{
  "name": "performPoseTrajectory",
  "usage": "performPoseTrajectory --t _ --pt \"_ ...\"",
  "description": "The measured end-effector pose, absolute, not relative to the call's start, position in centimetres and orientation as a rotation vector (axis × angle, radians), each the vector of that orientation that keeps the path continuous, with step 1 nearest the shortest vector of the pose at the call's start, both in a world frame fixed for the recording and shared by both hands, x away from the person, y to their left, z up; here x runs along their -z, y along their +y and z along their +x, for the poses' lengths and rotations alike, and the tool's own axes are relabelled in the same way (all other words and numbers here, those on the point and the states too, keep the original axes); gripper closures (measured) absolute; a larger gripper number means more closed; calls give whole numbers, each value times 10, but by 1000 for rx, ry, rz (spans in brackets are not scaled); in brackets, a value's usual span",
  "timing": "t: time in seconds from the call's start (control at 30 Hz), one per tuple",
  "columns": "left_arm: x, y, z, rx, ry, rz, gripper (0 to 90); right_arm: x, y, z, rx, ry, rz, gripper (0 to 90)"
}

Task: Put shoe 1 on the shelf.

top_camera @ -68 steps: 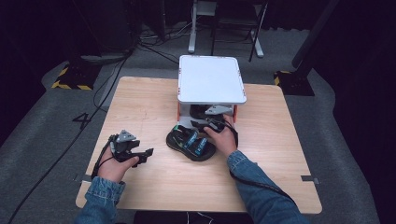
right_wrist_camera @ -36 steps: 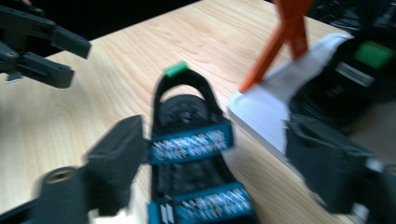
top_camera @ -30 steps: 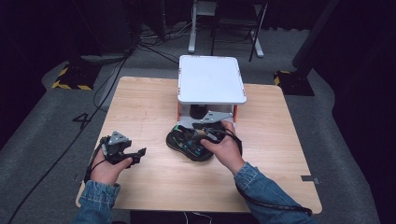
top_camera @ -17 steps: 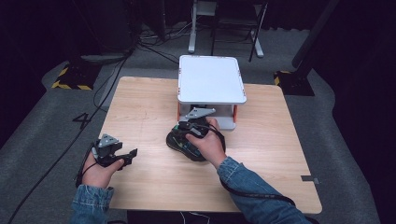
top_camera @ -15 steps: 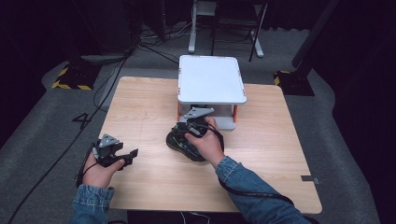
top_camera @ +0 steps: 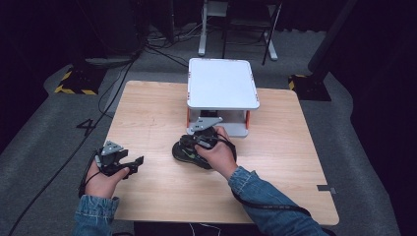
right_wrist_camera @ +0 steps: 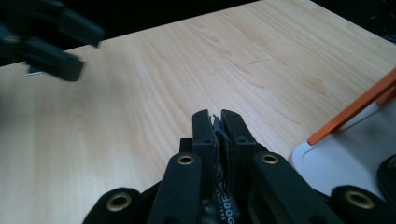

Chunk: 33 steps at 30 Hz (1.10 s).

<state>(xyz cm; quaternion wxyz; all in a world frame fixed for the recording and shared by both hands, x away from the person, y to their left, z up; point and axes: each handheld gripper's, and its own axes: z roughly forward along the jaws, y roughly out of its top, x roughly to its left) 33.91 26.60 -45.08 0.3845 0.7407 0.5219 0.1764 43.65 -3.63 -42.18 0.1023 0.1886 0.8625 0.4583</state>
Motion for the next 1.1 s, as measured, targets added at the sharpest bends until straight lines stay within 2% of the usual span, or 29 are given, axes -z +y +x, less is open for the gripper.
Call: performPoseTrajectory --t 0.57,0.8,1.1 --pt "451 248 352 -418 1282 1926 317 401 -117 365 -1523 2669 441 849" --pt "451 242 357 -407 1262 1935 317 404 -135 359 -1476 2750 455 845" --pt "452 236 363 -393 1245 1947 316 422 -130 353 -1233 3003 402 833"
